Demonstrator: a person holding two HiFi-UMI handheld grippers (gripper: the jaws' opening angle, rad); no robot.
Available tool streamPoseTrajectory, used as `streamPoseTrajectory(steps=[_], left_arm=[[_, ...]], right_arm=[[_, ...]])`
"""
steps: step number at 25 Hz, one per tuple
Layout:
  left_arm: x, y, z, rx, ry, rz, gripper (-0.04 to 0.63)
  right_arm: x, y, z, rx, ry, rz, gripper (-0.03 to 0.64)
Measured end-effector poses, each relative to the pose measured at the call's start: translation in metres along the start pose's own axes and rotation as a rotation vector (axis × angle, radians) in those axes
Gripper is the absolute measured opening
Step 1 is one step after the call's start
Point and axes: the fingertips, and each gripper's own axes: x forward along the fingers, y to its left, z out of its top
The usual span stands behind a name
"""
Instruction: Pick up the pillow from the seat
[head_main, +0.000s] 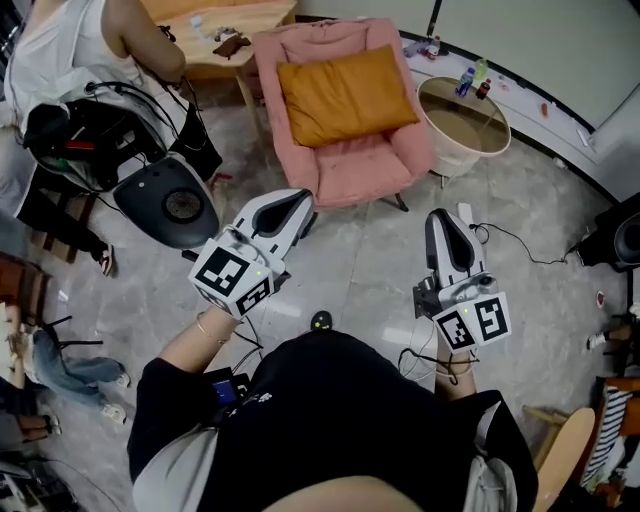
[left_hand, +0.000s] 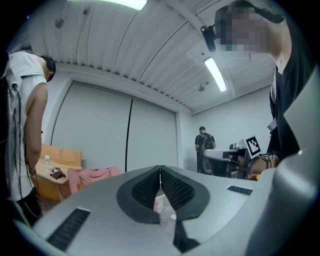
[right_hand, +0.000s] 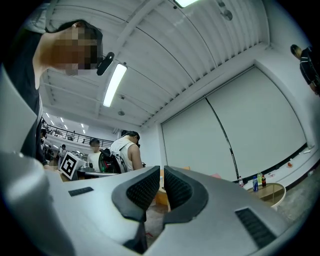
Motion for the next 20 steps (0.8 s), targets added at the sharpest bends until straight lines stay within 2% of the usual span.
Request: streamPoseTrajectory(steps=[15,20], left_arm=[[0.047,0.049,-0.021,-0.024,0.023,-0.078,0.011],[0.054,0.069,-0.026,-0.034,0.021,-0.066,0.011]], right_arm=[[0.047,-0.034,-0.025,0.004,0.030,-0.085,0.023],[0.057,-0.036,-0.031,0.003,0.027,-0.101,0.023]])
